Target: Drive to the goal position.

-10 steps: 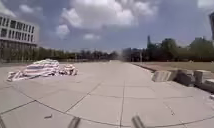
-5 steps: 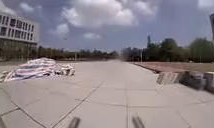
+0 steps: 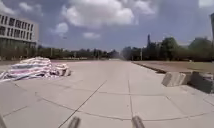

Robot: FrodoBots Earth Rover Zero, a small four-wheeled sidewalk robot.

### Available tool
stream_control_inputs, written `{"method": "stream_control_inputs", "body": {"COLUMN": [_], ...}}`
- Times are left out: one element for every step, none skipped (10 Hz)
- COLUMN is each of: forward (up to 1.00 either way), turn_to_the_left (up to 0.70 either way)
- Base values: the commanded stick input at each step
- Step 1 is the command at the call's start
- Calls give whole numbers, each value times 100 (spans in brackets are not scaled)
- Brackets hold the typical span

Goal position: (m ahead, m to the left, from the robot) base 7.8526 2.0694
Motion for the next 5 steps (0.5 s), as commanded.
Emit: {"method": "stream_control_inputs", "body": {"forward": [70, 70, 70, 70, 70], "turn_to_the_left": [0, 0, 0, 0, 0]}}
